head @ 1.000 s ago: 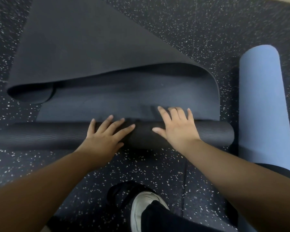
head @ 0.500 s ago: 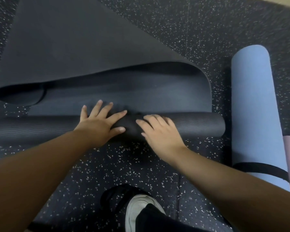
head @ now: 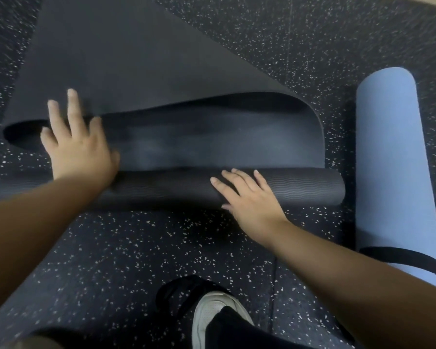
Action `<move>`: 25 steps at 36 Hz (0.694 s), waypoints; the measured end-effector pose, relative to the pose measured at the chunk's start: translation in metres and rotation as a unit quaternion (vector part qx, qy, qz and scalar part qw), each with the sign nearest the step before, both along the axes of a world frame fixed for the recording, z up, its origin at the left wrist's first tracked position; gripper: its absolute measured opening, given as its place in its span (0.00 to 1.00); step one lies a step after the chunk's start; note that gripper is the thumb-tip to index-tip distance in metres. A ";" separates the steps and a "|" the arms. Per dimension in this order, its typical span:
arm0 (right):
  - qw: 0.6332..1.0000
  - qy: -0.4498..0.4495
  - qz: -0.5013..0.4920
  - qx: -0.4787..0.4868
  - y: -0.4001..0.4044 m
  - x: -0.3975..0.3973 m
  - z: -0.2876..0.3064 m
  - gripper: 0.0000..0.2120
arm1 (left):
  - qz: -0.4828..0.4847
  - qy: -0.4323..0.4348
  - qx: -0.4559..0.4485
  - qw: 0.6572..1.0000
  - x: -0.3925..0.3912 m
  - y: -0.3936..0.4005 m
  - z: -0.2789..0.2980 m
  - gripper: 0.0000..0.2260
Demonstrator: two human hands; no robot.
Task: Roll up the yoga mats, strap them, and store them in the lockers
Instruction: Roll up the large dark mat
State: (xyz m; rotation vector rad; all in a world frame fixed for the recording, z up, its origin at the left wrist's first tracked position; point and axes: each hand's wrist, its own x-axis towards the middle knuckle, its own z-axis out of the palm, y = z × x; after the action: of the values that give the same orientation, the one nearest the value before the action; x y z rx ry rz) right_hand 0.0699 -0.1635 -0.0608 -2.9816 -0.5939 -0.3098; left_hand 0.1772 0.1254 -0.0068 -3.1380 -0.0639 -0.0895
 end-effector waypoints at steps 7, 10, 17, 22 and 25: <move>1.000 0.020 -0.002 0.008 0.000 0.003 0.003 0.30 | -0.064 0.101 -0.087 0.989 0.024 -0.030 0.015 0.28; 1.000 0.022 -0.002 0.003 0.000 0.006 0.005 0.28 | -0.207 0.063 -0.215 0.952 0.037 -0.063 0.035 0.34; 1.000 0.030 -0.003 -0.004 -0.001 0.011 0.003 0.28 | -0.390 0.128 -0.176 0.895 0.016 -0.094 0.034 0.32; 0.998 0.052 -0.029 -0.013 0.001 0.015 0.008 0.25 | -0.377 0.221 -0.138 0.889 -0.022 -0.071 0.003 0.29; 0.994 0.098 -0.053 -0.020 0.003 0.019 0.014 0.25 | -0.349 0.226 -0.119 0.901 -0.035 -0.059 -0.008 0.35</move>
State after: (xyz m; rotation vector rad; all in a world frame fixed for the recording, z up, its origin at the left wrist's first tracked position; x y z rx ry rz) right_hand 0.0887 -0.1602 -0.0473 -3.0383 -0.4278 -0.0097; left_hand 0.1424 0.0668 -0.0147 -3.1232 1.1191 0.6923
